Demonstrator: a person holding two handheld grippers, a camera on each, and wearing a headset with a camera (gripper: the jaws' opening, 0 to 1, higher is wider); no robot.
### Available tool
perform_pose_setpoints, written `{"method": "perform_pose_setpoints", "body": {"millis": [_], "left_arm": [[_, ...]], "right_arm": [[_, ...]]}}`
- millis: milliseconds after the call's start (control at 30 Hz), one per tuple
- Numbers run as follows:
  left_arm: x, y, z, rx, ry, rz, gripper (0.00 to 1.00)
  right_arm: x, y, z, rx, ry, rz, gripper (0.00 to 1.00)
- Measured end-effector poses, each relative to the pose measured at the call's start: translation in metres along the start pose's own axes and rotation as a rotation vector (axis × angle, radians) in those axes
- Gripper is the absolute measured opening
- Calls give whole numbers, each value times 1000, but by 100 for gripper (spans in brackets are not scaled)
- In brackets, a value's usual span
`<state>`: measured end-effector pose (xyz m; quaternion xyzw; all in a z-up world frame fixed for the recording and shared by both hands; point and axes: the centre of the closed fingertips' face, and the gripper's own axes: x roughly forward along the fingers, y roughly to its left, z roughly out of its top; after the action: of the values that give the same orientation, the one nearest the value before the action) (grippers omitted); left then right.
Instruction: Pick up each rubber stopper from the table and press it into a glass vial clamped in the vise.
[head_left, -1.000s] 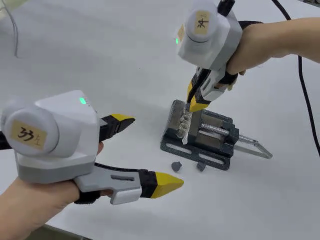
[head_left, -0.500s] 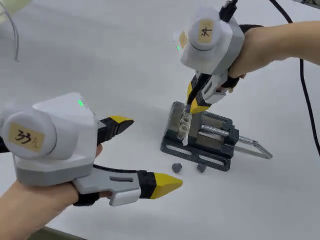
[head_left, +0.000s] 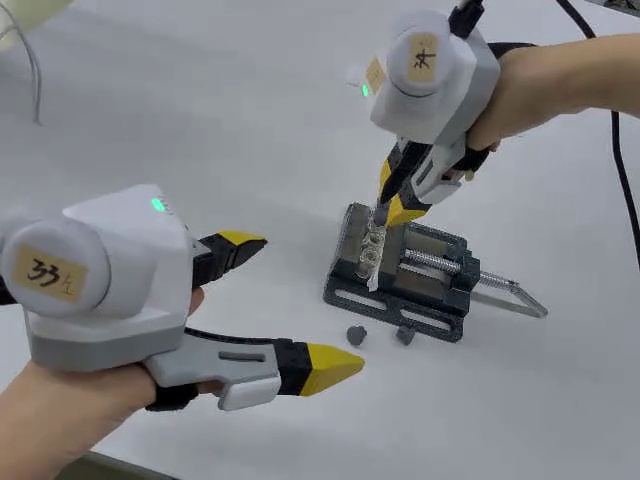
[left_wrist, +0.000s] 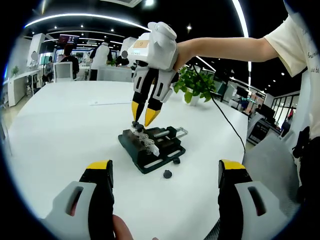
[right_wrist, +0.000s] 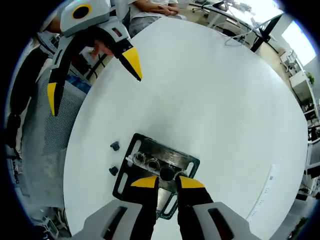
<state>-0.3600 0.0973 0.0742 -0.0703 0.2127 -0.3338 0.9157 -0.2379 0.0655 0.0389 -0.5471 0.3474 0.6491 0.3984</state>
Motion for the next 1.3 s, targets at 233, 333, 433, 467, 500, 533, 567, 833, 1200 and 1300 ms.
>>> {"method": "perform_pose_setpoints", "body": {"millis": [233, 333, 433, 467, 500, 533, 567, 833, 1200, 1300], "left_arm": [[2, 2, 3, 1, -5, 0, 86], [3, 2, 3, 1, -5, 0, 85], [3, 3, 3, -8, -9, 0, 85], [3, 3, 3, -10, -9, 0, 85], [3, 3, 2, -11, -8, 1, 85], [3, 3, 2, -10, -7, 1, 85], [3, 3, 1, -11, -6, 1, 85], [3, 3, -2, -16, 1, -1, 84], [4, 3, -4, -21, 6, -6, 84], [6, 1, -6, -19, 12, -14, 84]], "right_arm": [[-7, 3, -1, 60, -37, 18, 3], [-8, 7, 5, 83, -62, 29, 1], [-5, 8, 7, 88, -69, 34, 0], [-3, 9, 7, 86, -65, 33, 0], [-3, 9, 6, 84, -64, 34, 0], [-1, 9, 6, 85, -64, 35, 0], [-1, 9, 6, 86, -64, 35, 0], [1, 10, 5, 88, -59, 45, 0], [6, 10, 4, 78, -33, 40, 0], [8, 8, 3, 50, -17, 22, 0]]}}
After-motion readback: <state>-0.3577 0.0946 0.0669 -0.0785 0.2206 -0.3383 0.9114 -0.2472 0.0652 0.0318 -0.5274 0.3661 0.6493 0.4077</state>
